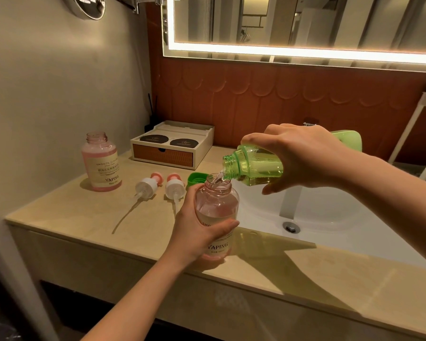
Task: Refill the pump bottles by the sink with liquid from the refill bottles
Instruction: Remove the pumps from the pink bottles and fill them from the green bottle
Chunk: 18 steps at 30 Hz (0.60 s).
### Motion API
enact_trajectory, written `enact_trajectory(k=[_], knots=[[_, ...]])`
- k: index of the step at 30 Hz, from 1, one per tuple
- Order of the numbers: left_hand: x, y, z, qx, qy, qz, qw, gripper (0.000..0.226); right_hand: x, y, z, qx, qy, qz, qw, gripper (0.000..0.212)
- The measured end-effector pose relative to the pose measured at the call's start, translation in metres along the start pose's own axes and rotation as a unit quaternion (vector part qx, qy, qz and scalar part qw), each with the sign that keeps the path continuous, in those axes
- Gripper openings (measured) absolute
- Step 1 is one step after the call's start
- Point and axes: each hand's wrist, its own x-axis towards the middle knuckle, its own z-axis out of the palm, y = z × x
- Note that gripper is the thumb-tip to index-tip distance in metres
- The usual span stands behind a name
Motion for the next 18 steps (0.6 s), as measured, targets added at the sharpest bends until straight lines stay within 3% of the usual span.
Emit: enact_trajectory(k=[18], knots=[[-0.0005,0.0005,0.0007,-0.013,0.002,0.003,1.000,0.075,0.0016,-0.0010,-0.0062,-0.032,-0.006,-0.009,0.999,0.094]])
